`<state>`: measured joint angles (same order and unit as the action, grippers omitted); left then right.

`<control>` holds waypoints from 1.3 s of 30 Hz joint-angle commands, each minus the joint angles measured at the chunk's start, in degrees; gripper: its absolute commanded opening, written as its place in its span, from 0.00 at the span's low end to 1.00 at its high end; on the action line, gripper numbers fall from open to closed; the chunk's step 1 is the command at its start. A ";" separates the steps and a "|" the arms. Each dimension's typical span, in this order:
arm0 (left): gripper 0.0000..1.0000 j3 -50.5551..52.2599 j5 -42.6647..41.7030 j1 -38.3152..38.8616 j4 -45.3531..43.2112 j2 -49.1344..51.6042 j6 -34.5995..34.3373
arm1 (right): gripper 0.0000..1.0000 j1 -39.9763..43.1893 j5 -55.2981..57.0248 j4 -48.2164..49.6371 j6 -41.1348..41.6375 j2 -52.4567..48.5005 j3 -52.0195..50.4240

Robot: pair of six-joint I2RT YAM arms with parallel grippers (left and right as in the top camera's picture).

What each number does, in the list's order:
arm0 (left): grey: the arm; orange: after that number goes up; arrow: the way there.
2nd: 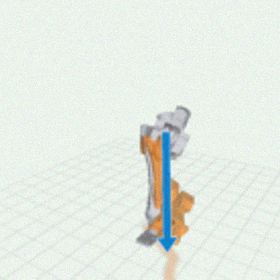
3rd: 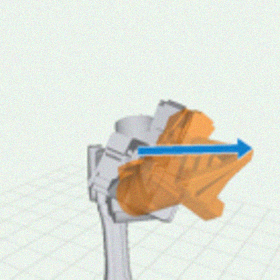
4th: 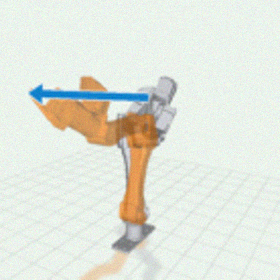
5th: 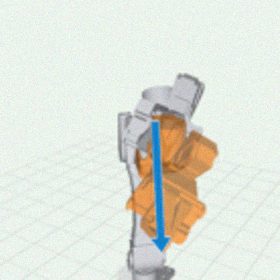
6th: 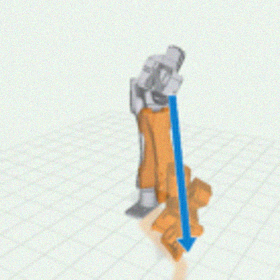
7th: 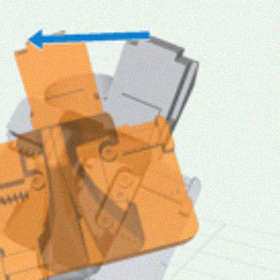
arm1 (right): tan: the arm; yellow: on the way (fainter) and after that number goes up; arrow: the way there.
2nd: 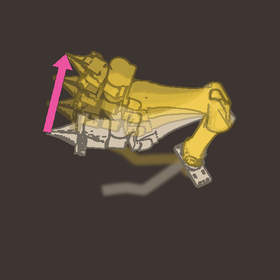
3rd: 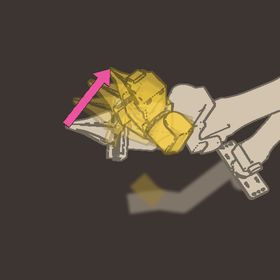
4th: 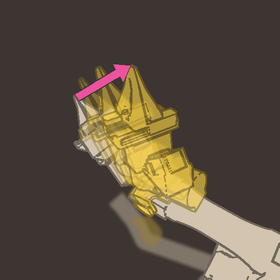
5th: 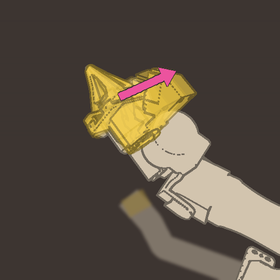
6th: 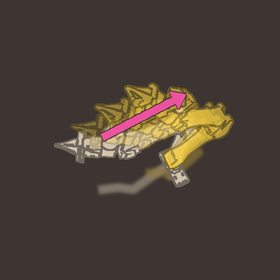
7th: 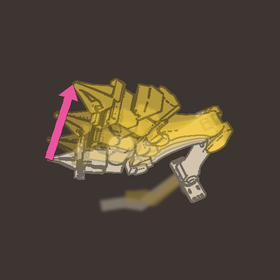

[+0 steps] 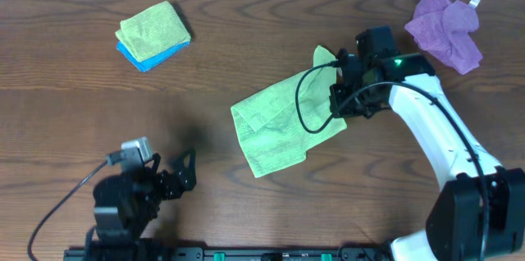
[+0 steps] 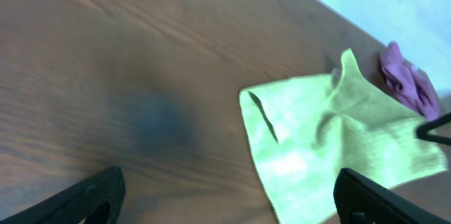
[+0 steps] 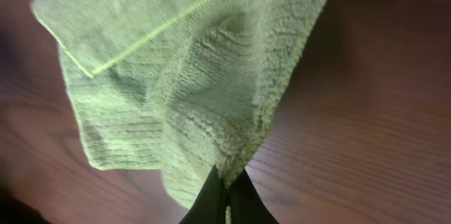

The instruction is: Fold the cloth

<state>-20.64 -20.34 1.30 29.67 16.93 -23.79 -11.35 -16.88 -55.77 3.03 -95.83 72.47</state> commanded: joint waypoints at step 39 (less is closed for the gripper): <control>1.00 -23.28 -22.77 13.73 -9.66 64.63 -20.94 | 0.02 7.13 4.85 5.79 6.19 8.98 -13.77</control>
<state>-42.89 -44.14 13.67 20.25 79.72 -44.91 -4.60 -12.75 -50.06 8.56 -87.35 58.67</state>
